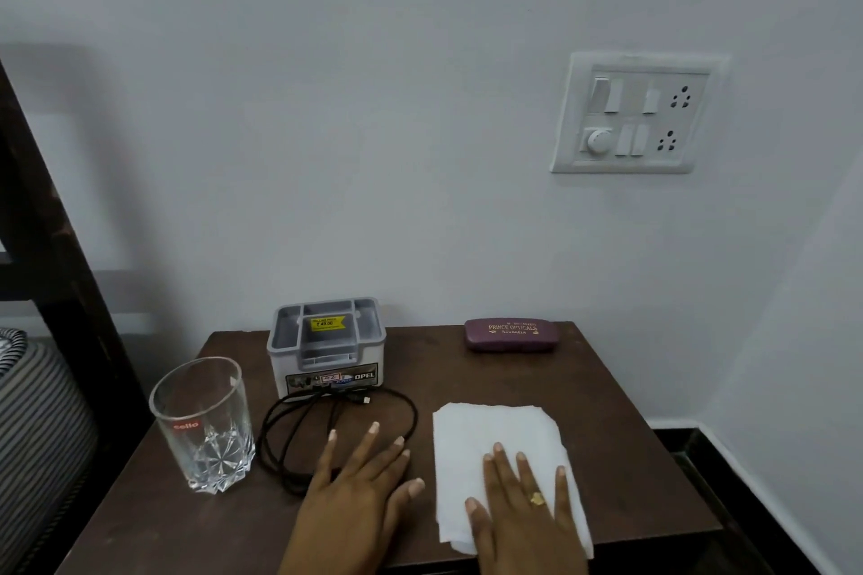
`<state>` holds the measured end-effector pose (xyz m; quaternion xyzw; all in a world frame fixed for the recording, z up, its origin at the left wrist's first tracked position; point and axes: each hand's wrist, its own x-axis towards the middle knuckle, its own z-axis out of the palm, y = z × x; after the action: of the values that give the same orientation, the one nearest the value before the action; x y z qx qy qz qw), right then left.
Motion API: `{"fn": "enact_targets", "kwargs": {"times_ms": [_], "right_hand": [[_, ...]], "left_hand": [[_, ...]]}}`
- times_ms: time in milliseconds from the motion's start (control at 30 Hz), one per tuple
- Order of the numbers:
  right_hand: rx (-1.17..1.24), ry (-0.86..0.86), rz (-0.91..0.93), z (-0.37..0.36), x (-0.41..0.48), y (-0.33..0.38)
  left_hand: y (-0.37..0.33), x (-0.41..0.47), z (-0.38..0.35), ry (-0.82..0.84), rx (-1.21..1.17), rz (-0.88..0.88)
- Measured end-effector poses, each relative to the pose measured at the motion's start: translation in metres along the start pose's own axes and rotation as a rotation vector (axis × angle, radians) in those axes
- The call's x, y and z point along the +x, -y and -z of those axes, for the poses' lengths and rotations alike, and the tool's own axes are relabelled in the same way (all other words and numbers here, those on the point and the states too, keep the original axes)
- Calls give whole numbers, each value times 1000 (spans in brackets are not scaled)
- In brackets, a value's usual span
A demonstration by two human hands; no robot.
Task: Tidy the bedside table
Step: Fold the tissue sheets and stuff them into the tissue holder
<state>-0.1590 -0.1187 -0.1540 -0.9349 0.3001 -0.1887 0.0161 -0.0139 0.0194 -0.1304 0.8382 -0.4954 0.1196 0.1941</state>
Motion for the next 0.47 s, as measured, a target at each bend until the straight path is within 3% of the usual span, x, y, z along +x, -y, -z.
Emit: {"fn": "enact_targets", "kwargs": {"times_ms": [67,300,467], "right_hand": [[21,-28,-25,-5,-2,17],[24,116,-24,-10,4,55],[21,64,-51,-11,3,66]], "left_hand": [[8,0,0,-20,18,52],[29,-1,-3,-20,33,129],[28,-4,0,16,72,156]]}}
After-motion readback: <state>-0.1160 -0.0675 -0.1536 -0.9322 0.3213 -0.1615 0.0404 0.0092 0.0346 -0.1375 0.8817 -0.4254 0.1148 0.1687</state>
